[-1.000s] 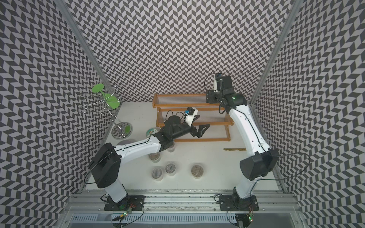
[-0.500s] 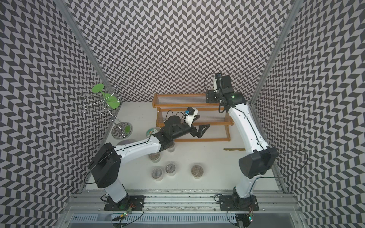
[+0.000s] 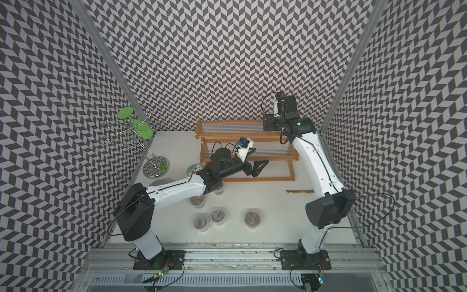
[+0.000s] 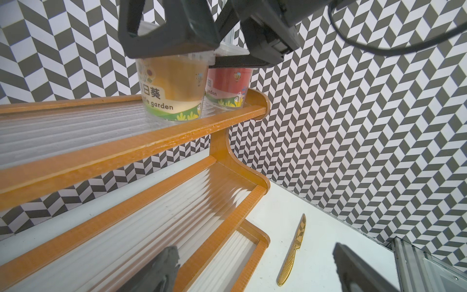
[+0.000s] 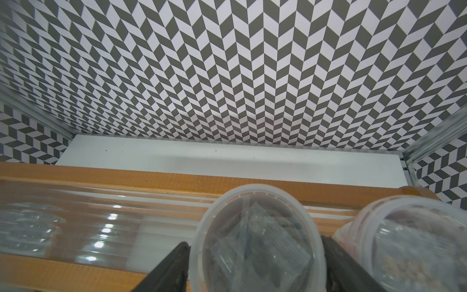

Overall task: Place the seed container on the shelf
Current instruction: Place the seed jar on the shelf.

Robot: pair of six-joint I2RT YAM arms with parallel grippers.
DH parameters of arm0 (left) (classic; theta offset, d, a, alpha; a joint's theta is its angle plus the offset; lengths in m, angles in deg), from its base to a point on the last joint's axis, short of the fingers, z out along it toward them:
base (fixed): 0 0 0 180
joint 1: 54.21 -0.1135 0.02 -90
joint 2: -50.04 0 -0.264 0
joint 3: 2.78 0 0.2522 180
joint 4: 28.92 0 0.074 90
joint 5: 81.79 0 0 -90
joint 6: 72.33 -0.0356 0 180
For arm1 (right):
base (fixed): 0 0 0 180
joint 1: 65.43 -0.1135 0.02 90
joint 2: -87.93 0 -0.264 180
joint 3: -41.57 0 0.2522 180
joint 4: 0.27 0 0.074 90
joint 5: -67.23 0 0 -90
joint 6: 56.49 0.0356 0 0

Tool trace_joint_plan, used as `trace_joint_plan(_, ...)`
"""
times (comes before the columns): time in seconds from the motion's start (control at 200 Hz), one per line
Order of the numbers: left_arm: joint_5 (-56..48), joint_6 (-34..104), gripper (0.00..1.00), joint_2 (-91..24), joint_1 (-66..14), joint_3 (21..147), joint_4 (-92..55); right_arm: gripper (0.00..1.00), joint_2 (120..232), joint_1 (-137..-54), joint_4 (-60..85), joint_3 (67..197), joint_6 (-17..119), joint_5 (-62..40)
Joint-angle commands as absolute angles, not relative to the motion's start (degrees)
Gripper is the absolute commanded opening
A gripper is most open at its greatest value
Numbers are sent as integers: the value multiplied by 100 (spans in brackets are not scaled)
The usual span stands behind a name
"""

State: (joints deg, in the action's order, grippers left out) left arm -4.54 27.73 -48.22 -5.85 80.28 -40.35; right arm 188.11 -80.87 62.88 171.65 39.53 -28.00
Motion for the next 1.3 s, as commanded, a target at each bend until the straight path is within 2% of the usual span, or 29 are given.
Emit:
trace_joint_plan(0.0,-473,2746,100,-4530,-578,7955,-4048,80,18501,-8046,6066,17292,3955,-2743)
trace_joint_plan(0.411,-254,2647,100,-3960,-597,7611,-3988,83,18030,-8051,5691,17195,3964,-2614)
trace_joint_plan(0.541,-94,2617,100,-3714,-639,7387,-3956,93,17686,-8049,5381,16835,3904,-2263)
trace_joint_plan(0.616,-45,2624,99,-3547,-687,7220,-3942,100,17326,-8053,5116,16364,3944,-2059)
trace_joint_plan(0.761,128,2668,100,-3109,-769,6806,-3788,100,16377,-8048,4456,14988,4071,-1572)
trace_joint_plan(1.026,791,2851,100,-2123,-932,5828,-3192,99,14713,-8145,3131,11994,4349,533)
trace_joint_plan(1.122,832,3134,99,-1742,-1077,5434,-3076,99,14419,-8324,2994,11306,4418,372)
trace_joint_plan(1.292,725,3516,100,-1215,-1201,4752,-2971,99,14080,-8444,3309,10642,4550,-911)
